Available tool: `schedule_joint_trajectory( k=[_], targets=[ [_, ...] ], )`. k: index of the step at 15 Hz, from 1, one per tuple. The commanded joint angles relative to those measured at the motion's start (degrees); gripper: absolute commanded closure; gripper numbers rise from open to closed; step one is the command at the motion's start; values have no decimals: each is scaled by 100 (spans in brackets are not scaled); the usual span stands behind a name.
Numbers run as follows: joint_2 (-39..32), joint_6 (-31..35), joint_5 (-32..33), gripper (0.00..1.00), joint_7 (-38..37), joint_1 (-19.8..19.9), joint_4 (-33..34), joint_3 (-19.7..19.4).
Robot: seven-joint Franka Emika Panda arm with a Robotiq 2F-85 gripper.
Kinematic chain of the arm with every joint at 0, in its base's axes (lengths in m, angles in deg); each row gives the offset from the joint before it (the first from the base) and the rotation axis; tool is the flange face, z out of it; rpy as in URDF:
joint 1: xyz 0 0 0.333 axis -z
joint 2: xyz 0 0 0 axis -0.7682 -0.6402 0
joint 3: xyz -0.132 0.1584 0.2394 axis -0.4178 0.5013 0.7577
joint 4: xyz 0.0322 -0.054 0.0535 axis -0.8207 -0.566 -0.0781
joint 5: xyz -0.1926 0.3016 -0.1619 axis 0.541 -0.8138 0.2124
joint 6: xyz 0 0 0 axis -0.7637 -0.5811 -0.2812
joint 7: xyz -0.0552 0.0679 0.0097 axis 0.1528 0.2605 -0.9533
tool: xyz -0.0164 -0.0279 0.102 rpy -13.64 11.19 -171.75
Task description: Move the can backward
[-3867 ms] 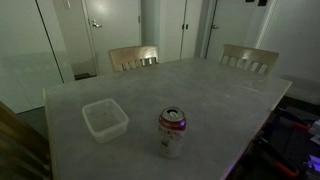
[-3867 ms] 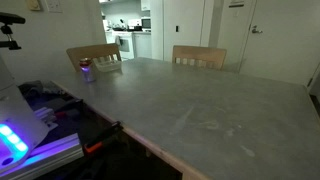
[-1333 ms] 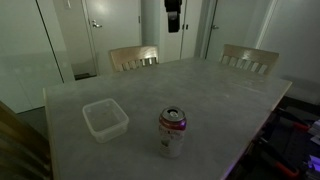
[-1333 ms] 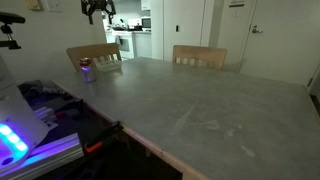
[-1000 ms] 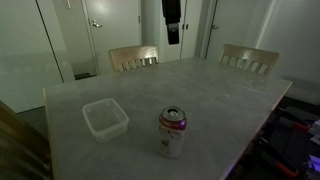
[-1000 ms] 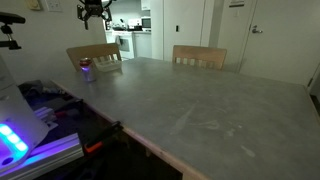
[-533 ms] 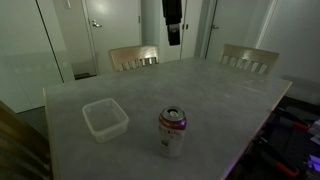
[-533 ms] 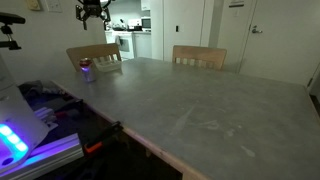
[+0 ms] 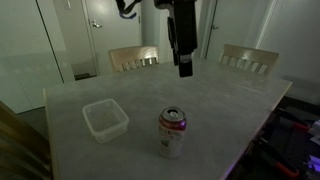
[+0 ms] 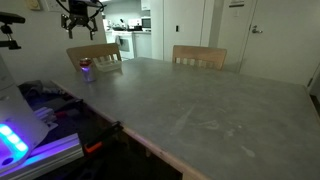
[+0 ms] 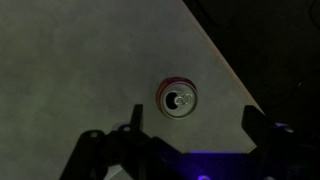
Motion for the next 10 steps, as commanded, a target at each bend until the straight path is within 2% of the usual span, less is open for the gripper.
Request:
schedule_joint_trajectory(
  k=[1,6,10],
  targets=[
    [327,891,-76,0,-168,-69,-791,88],
    [264,1970,583,0,-895,-208,-1416,219],
    [10,2303,1376,0,-1639,-285,-1497,290]
  ],
)
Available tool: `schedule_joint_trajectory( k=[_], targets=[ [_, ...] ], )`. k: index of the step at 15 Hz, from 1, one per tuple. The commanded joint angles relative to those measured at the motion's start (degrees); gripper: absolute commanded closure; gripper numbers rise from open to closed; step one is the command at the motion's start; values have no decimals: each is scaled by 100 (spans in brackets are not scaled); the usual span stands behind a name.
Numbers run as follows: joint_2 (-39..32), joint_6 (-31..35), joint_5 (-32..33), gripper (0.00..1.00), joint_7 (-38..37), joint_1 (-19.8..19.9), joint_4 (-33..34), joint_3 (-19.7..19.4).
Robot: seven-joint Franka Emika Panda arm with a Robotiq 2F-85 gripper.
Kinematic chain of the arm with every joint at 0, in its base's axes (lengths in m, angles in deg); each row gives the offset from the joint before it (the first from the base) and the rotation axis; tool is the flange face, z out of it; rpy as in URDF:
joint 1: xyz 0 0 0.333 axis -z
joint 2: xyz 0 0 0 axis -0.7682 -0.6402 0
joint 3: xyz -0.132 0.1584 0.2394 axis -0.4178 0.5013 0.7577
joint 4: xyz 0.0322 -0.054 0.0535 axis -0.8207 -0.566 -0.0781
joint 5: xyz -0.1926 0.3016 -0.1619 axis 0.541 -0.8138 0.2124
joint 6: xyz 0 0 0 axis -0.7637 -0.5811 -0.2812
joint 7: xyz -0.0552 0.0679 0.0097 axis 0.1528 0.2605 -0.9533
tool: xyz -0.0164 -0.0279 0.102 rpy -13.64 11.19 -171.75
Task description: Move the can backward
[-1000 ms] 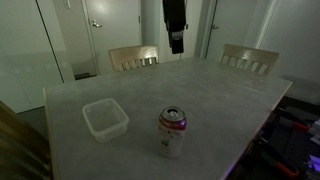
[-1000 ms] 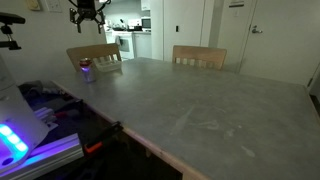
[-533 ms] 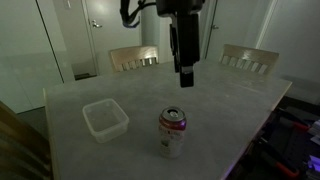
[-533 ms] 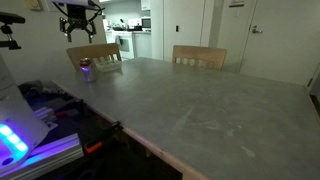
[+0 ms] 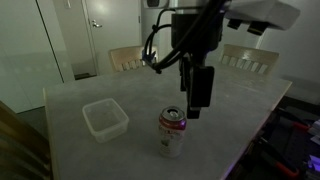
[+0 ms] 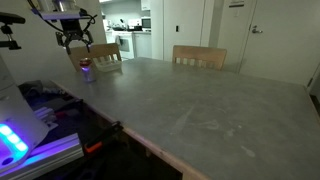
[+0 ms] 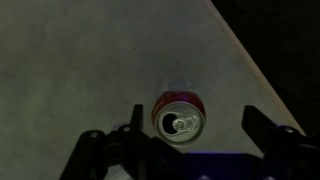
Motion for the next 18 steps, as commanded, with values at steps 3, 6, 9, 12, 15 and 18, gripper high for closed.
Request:
schedule_joint_trajectory(
  k=[3,6,9,12,15,18],
  targets=[
    [-362,591,526,0,-549,10,-82,-13],
    [-588,1002,347,0,-419,75,-73,-95],
    [-789,1225,372,0,-433,106,-73,-201],
    [-942,1380,236,0,-331,162,-38,-269],
    [-1005,1419,-220,0,-23,221,24,-157],
    [-960,1301,-691,10,320,216,96,-47]
  ],
)
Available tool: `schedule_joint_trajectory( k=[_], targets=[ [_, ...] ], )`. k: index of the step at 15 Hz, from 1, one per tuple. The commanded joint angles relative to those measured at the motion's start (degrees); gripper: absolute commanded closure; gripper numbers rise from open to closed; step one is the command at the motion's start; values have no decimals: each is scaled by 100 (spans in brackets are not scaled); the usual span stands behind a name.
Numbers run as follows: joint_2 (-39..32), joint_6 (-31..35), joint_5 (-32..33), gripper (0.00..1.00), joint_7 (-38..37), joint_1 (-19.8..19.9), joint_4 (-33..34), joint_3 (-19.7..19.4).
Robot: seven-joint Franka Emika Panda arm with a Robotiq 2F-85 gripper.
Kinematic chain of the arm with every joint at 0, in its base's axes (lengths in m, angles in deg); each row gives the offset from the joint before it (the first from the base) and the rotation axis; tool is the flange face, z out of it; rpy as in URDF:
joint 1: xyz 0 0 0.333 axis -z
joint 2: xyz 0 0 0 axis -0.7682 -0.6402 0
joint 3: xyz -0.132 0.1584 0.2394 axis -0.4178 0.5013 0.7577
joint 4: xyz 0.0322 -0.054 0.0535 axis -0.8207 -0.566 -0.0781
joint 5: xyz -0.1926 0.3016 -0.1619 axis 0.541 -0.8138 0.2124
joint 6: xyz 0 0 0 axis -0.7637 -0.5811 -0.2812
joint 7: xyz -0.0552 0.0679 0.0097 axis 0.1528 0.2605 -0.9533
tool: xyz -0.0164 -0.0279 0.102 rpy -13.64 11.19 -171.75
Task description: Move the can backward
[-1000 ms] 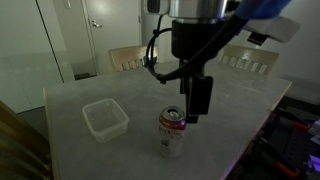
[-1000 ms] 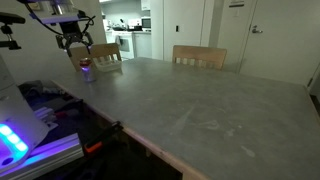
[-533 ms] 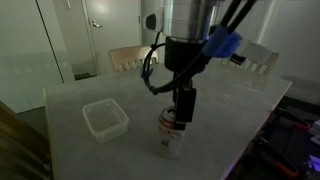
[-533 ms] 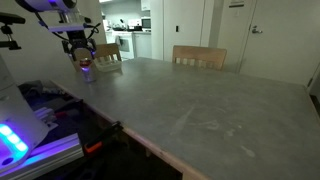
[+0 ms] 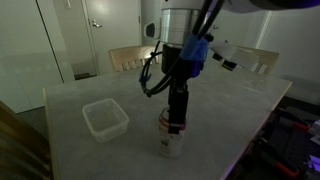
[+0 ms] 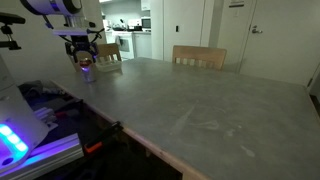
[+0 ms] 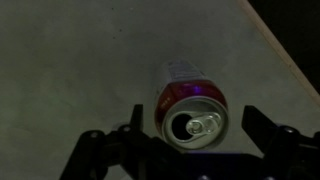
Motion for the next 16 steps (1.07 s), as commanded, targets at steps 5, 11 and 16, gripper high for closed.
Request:
schedule_joint_trajectory(
  k=[5,11,16],
  targets=[
    [-21,-49,-622,55,574,98,156,206],
    [103,-150,-455,58,497,89,111,133],
    [365,-459,-187,58,543,215,66,-73]
  ],
)
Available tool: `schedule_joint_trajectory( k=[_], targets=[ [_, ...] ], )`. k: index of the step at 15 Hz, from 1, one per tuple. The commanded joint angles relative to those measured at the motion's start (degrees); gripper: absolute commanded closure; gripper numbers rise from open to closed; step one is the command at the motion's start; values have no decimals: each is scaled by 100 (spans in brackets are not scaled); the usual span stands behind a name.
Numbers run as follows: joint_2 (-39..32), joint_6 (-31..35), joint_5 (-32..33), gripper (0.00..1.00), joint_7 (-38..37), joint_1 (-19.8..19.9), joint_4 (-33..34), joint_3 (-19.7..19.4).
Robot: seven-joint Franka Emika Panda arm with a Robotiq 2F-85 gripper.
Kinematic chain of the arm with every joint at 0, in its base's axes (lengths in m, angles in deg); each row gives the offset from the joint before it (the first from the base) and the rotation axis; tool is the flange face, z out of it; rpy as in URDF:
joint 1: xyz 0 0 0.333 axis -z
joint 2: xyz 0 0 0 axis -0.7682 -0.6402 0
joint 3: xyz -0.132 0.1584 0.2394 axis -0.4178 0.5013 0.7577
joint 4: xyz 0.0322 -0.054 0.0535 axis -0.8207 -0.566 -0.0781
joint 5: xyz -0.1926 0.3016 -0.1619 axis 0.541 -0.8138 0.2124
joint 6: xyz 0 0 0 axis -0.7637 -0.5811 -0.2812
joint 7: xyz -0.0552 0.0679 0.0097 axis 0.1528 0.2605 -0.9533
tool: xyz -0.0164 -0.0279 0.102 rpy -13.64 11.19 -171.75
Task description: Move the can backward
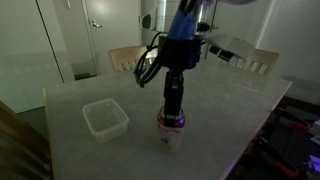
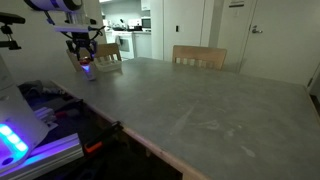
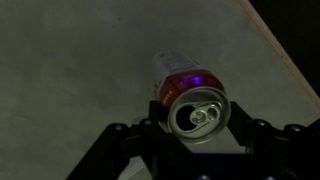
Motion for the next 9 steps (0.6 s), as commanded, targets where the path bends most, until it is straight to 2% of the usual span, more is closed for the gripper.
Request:
schedule_joint_trajectory(
  k=[1,6,9],
  targets=[
    [298,-423,182,58,264,213,-41,-133],
    [531,-1146,696,58,766,466,65,-425],
    [544,-1350,848,58,1214,628,181,-593]
  ],
)
